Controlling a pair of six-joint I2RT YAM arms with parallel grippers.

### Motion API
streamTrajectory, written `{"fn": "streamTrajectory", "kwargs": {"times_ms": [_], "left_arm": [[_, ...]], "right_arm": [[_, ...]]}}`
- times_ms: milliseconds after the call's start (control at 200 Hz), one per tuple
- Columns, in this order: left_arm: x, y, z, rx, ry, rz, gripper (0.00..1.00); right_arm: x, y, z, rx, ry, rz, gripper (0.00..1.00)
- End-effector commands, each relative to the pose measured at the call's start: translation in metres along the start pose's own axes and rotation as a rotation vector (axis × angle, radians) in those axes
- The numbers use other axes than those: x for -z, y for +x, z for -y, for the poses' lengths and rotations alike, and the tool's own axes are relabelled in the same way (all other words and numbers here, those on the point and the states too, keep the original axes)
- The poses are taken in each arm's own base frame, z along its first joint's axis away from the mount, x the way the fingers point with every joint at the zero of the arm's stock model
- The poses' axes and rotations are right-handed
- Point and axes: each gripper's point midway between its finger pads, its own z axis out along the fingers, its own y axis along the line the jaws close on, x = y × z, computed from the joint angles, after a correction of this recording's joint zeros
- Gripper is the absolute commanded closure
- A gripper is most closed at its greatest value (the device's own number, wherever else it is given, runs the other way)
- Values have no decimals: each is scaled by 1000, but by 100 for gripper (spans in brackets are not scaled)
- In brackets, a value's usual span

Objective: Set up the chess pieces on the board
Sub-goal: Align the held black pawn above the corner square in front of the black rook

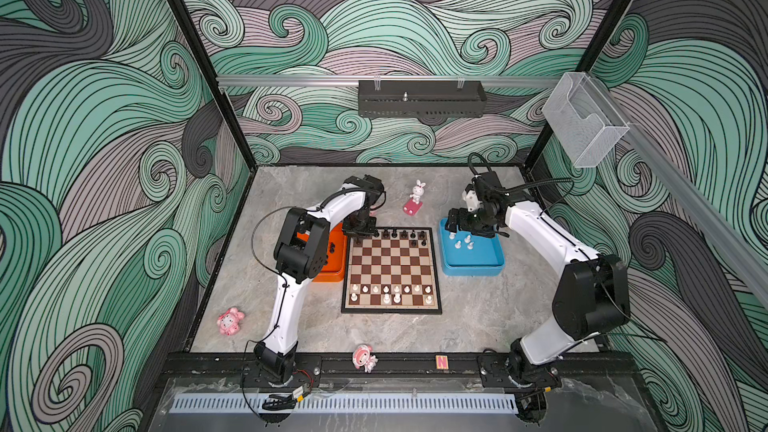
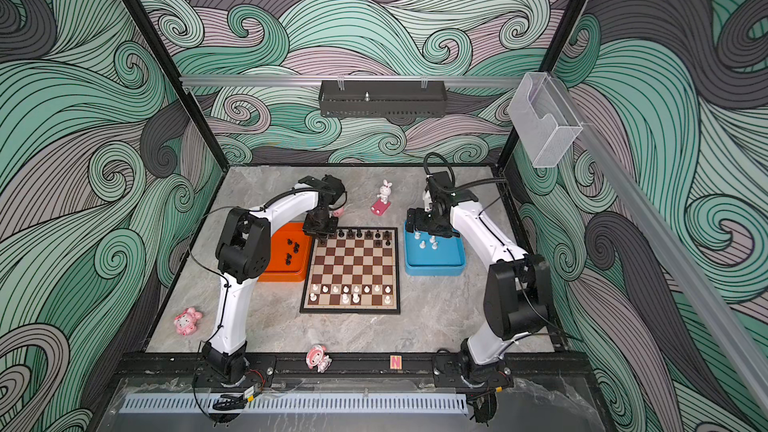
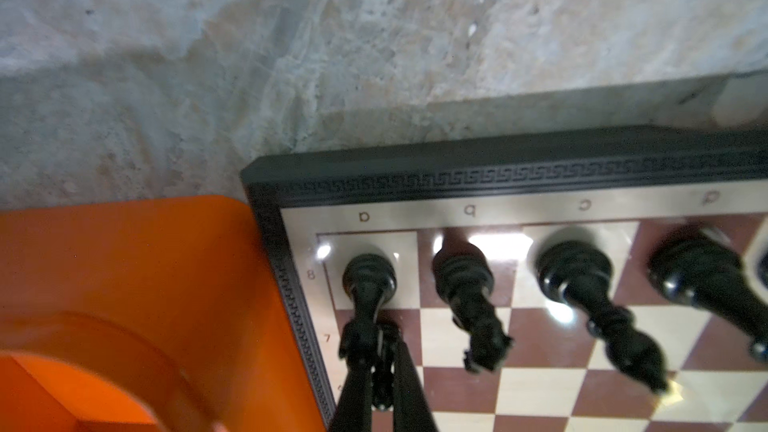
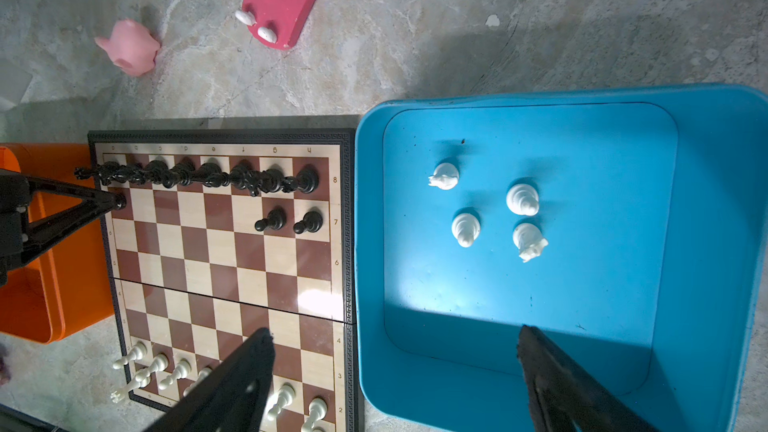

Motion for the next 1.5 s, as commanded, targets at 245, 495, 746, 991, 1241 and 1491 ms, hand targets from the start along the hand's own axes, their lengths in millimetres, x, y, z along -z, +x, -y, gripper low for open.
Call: {"fn": "streamTrajectory", "kwargs": {"times_ms": [245,495,746,991,1241,1491], "left_arm": [[-7,8,-9,-5,-47,-43,93],[-4,9,-10,-4,-53,-38,93],[-3,11,-11,-4,-52,-43,93],[1,14,-13,-5,-57,-48,95],[1,14,-11,-3,-46,-51,95],[0,17,-9,-2,-34,-62,89]], "right_arm": [[0,2,1,3,-5,-5,8],[-1,2,2,2,-5,-8,8],[0,2,1,5,-6,-6,8],[-1,2,1,4,-9,-8,8],[-2,3,1,5,-10,-11,8],[-2,4,2,4,-7,-14,8]]}}
